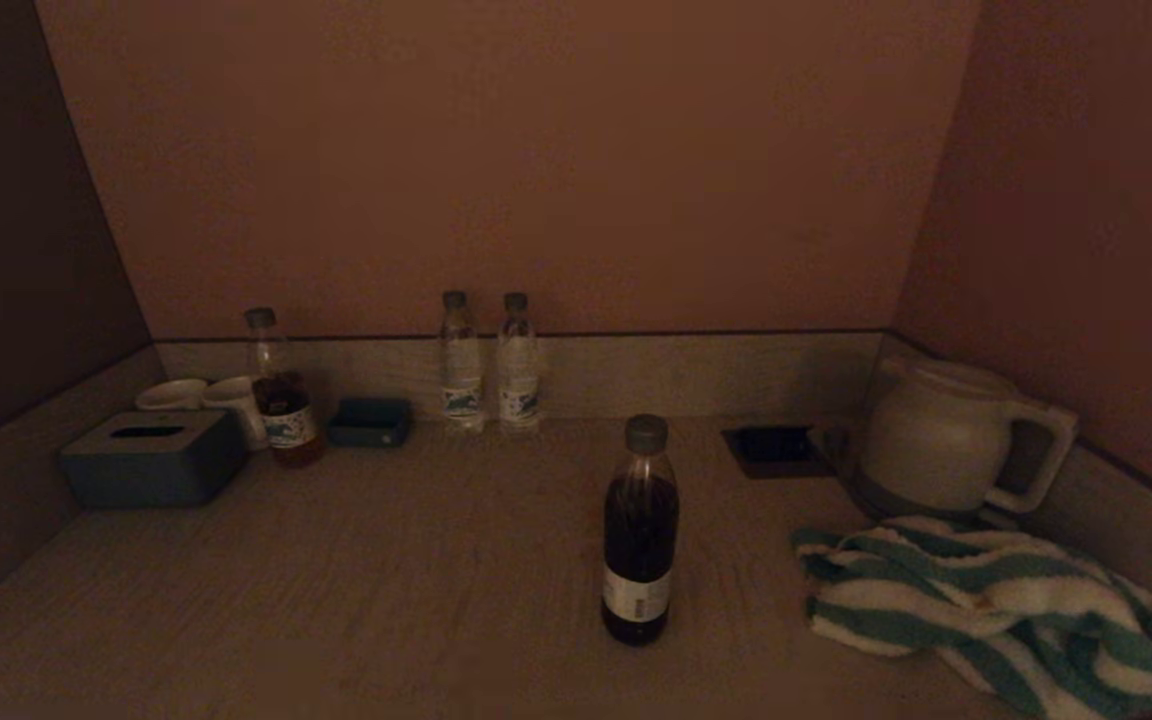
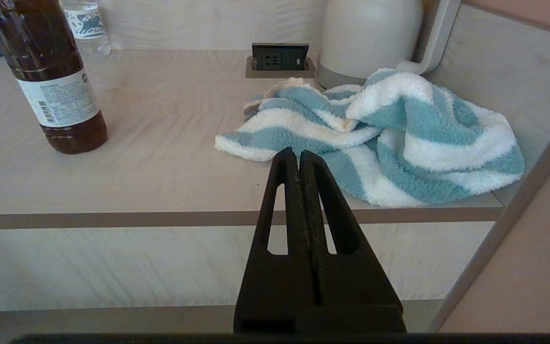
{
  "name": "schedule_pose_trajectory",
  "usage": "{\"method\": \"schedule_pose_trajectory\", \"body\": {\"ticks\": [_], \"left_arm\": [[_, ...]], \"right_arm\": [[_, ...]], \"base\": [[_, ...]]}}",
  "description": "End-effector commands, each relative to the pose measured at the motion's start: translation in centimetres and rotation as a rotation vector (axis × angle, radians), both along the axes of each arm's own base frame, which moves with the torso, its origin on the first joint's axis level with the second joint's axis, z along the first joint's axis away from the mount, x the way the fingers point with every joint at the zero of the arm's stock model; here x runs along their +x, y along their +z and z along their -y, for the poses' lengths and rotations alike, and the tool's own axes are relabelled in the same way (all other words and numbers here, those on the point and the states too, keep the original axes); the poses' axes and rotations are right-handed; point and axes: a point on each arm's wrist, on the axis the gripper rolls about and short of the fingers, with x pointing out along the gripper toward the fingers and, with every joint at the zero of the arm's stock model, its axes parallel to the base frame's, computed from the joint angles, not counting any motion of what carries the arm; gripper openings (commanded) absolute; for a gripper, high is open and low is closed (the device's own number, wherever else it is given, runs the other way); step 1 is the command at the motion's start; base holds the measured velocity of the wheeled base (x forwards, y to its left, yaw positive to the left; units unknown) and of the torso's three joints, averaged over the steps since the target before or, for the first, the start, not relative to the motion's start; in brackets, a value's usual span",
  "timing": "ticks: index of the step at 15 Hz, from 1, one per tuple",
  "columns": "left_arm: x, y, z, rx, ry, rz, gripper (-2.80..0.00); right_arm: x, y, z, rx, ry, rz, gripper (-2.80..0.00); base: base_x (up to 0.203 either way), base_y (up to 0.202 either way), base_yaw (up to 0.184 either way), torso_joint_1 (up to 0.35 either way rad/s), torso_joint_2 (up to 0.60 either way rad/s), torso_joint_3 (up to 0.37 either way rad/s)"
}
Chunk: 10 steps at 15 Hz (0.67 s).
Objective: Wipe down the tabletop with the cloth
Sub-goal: Pick up the bottle
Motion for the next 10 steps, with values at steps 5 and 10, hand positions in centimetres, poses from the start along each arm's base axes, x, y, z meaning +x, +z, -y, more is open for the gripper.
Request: {"method": "schedule_pose_trajectory", "body": {"ticks": [5,10], "left_arm": [[0.0,0.0,0.0,0.0,-0.001,-0.001,-2.8],[0.0,0.0,0.0,0.0,-0.001,-0.001,-2.8]], "right_arm": [[-2.0,5.1,-0.1,-0.01,0.035,0.034,-2.8],[0.8,9.8,-0.3,0.004,0.117,-0.12,-2.8]], "base": [[0.0,0.0,0.0,0.0,0.0,0.0],[0.0,0.0,0.0,0.0,0.0,0.0]]}}
